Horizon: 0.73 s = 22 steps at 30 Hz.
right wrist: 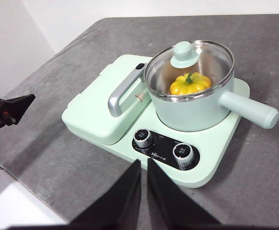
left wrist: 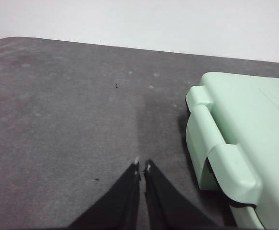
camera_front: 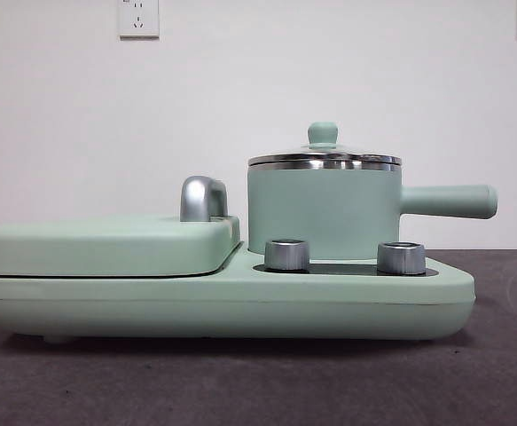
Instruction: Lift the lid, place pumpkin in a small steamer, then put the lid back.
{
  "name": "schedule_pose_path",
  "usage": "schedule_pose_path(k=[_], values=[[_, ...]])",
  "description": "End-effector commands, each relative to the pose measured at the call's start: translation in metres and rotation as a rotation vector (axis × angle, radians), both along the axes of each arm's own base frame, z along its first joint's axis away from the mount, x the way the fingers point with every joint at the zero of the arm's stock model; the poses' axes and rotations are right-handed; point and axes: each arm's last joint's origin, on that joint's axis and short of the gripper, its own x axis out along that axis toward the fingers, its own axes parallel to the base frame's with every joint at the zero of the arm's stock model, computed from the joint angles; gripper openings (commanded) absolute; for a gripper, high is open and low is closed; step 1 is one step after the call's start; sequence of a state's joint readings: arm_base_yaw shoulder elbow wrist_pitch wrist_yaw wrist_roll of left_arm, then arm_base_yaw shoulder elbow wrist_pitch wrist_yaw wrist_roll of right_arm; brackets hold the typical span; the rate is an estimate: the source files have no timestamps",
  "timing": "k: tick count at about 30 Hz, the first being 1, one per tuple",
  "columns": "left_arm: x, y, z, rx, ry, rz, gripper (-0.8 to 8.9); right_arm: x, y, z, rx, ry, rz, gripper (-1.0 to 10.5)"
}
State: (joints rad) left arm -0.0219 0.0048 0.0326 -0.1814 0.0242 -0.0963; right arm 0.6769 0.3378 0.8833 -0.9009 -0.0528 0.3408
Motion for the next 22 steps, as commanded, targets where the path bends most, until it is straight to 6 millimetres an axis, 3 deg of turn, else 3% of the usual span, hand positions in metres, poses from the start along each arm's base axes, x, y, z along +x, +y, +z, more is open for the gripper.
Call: schedule_pose_path(k=[1,22], values=[[0.0008,0.0001,-0.0070,0.014,0.023,0.001,0.22,-0.0009,-0.0003,0.0033,0.006,-0.020,0.010,0.2],[0.0008,0.0001,-0.0070,0.014,0.023,0.001,0.22,0.0005,-0.0001,0.0021,0.009,-0.028,-0.007,0.2]])
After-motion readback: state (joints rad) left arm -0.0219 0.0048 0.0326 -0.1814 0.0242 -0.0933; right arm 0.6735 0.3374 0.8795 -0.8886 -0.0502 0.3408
